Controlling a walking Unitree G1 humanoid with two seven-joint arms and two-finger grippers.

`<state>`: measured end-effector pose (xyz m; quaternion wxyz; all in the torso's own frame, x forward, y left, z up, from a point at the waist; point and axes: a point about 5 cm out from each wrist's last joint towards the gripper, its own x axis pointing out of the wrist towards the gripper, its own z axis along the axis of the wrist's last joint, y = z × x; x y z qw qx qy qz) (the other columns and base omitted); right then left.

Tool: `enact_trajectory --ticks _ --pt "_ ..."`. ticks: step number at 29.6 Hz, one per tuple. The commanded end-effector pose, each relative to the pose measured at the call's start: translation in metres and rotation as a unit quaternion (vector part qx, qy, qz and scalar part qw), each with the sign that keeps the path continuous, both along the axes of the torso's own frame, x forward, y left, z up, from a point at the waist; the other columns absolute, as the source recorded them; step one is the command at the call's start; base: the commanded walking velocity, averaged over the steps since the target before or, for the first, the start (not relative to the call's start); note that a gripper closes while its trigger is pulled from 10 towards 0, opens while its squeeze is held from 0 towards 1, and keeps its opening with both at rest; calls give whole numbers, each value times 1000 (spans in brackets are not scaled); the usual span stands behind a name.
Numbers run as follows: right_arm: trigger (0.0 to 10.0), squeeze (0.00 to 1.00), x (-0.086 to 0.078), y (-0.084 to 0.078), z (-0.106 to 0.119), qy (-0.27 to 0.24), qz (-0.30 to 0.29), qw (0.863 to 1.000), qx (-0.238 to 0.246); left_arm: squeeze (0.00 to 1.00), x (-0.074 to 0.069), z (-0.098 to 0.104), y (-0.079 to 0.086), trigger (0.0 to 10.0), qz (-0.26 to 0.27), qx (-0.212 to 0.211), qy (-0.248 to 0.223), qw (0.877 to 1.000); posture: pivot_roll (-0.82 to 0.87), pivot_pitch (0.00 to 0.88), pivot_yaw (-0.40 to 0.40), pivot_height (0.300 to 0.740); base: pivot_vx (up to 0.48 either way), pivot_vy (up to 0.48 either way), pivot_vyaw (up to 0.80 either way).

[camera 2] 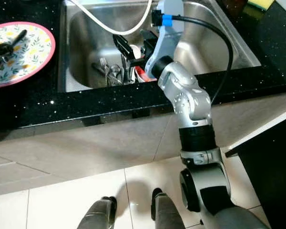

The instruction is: Kitchen organization

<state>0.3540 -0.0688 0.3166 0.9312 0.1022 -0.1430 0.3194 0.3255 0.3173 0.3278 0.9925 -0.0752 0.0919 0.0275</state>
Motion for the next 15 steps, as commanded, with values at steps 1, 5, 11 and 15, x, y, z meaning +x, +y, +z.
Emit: enact_trajectory --ticks 1,5,11,15 --pt "10000 0 -1 -3 1 -3 -3 1000 3 0 -3 -19 9 0 16 -7 53 998 153 258 -33 740 0 0 0" --pt "10000 0 -1 -3 1 -4 -3 1000 2 0 -3 -19 6 0 12 3 54 998 153 258 -33 740 0 0 0" --pt "10000 0 0 -3 2 -4 -2 1000 1 0 1 2 -10 4627 -10 31 -2 999 151 259 -38 740 0 0 0" --pt "10000 0 0 -3 2 -5 -3 1000 0 0 -2 56 -55 10000 -84 44 -165 982 147 259 -42 740 0 0 0"
